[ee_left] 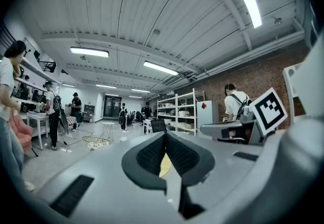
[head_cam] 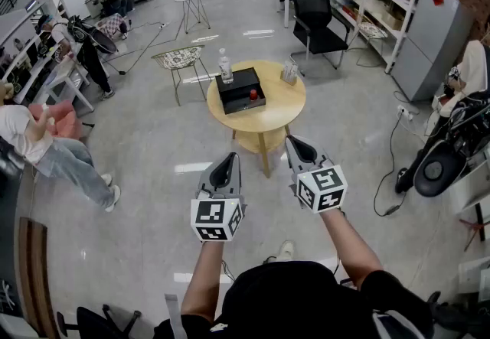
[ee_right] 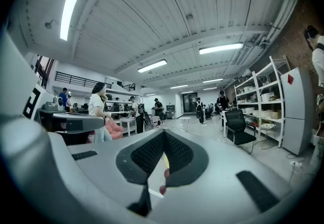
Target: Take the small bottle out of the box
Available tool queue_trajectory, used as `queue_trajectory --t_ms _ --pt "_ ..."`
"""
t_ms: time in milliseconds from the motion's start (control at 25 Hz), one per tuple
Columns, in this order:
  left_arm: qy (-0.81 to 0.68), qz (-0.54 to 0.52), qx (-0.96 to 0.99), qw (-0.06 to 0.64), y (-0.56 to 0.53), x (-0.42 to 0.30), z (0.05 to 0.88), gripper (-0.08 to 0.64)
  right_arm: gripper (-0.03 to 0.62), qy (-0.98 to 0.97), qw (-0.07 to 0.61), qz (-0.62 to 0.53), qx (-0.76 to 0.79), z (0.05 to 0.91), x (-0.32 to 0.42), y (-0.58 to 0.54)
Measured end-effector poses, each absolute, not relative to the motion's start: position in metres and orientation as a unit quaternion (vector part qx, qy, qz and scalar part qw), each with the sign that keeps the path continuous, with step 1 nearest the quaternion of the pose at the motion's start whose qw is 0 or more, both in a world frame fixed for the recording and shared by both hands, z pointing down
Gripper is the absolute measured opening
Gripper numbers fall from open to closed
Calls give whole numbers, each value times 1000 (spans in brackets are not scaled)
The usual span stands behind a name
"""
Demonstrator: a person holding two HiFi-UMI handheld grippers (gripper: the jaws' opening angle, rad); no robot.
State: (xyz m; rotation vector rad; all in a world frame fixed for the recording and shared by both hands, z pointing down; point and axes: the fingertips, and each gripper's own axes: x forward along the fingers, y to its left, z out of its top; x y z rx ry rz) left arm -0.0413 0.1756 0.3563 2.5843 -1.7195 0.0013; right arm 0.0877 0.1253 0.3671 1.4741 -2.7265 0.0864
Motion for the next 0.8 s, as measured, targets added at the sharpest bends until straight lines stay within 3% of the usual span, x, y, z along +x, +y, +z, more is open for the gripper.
queue_trajectory --t_ms 800 --pt "-564 -5 825 36 121 -4 368 12 0 -895 10 52 442 380 113 74"
